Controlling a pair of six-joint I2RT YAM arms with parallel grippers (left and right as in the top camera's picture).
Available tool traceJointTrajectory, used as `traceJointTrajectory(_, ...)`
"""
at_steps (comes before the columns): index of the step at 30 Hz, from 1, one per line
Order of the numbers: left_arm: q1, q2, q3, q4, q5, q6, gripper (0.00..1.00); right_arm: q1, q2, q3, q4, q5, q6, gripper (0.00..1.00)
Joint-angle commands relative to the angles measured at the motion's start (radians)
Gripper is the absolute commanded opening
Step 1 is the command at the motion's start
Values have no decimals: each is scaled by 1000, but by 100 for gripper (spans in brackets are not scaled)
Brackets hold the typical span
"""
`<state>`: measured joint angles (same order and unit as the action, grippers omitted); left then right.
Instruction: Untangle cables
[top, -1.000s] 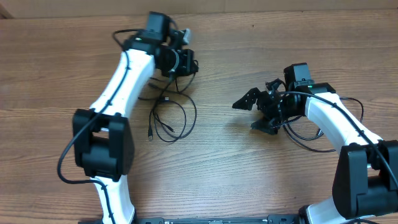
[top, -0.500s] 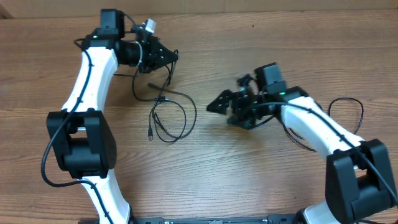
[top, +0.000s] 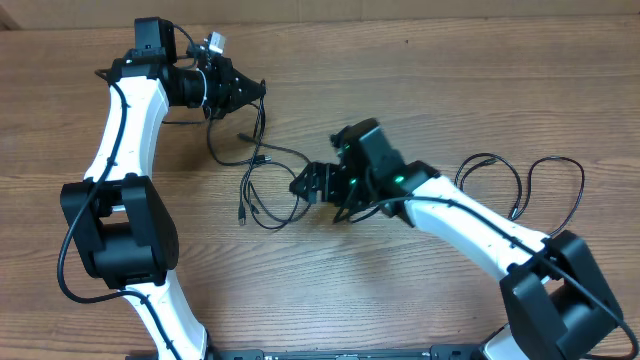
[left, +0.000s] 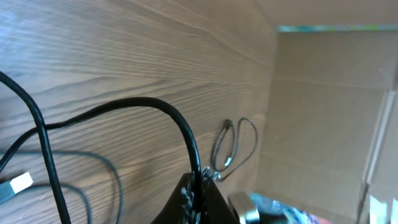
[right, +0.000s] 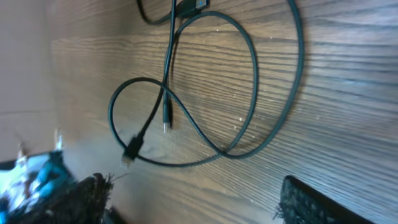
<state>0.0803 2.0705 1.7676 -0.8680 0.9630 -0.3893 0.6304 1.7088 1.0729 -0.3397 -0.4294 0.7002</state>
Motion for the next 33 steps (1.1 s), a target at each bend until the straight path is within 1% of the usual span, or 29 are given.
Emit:
traceJointTrajectory(1, 0, -17, 14, -8, -85, -34, 4, 58, 3, -7, 14, 175, 39, 85)
traceJointTrajectory(3, 2, -17, 14, -12, -119, -38, 4, 84, 3, -7, 14, 246, 70, 85)
traceJointTrajectory(7, 5, -17, 14, -58, -261, -38, 4, 124, 3, -7, 29, 336, 89, 83)
traceJointTrajectory(12, 5, -17, 14, -136, -460, -38, 4, 138, 6, -7, 40, 368, 89, 80)
traceJointTrajectory(20, 5, -17, 14, -195, -689, -37, 4, 138, 78, -7, 73, 368, 90, 77)
traceJointTrajectory(24, 5, -17, 14, -213, -762, -37, 4, 138, 134, -7, 97, 367, 90, 76)
traceJointTrajectory(26, 5, -17, 13, -224, -788, -37, 4, 138, 155, -7, 105, 364, 94, 73)
traceJointTrajectory(30, 3, -16, -5, -226, -790, -37, 4, 138, 167, -7, 116, 365, 96, 65)
traceJointTrajectory(33, 3, -16, -28, -219, -784, -38, 4, 138, 167, -7, 127, 369, 95, 65)
